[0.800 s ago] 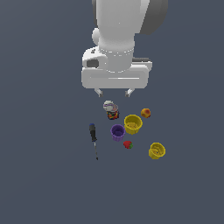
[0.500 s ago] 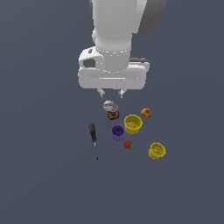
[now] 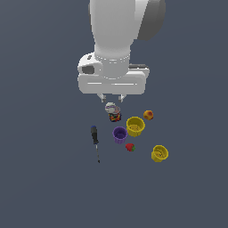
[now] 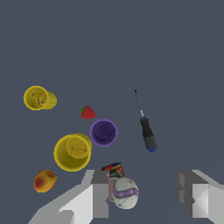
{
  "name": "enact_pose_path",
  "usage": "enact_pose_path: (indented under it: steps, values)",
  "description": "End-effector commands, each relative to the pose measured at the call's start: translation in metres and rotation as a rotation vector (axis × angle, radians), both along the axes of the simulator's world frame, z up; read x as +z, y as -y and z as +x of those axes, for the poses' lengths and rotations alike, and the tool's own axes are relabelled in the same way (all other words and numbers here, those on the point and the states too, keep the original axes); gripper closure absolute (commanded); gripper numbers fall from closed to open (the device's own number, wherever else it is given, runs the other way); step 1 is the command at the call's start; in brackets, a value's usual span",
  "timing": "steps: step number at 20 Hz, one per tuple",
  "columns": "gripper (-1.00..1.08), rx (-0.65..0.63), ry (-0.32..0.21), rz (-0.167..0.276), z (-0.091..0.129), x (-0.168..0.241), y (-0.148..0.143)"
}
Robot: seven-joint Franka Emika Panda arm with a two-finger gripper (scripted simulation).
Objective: Pick up a designated object from a clutter of objects.
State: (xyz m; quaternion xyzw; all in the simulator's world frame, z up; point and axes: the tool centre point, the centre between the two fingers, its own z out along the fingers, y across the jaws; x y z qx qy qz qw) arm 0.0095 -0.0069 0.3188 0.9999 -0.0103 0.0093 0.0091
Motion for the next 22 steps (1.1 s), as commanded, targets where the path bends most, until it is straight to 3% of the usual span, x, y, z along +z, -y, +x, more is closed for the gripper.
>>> enact_pose_path:
  steps: [1, 11, 22]
  values:
    - [-0.2, -0.009, -0.014, 0.011, 0.001, -0.011, 0.0]
    - [-0.2, -0.094, -0.116, 0.095, 0.007, -0.099, -0.001]
    - [-0.2, -0.212, -0.229, 0.176, -0.002, -0.199, 0.001]
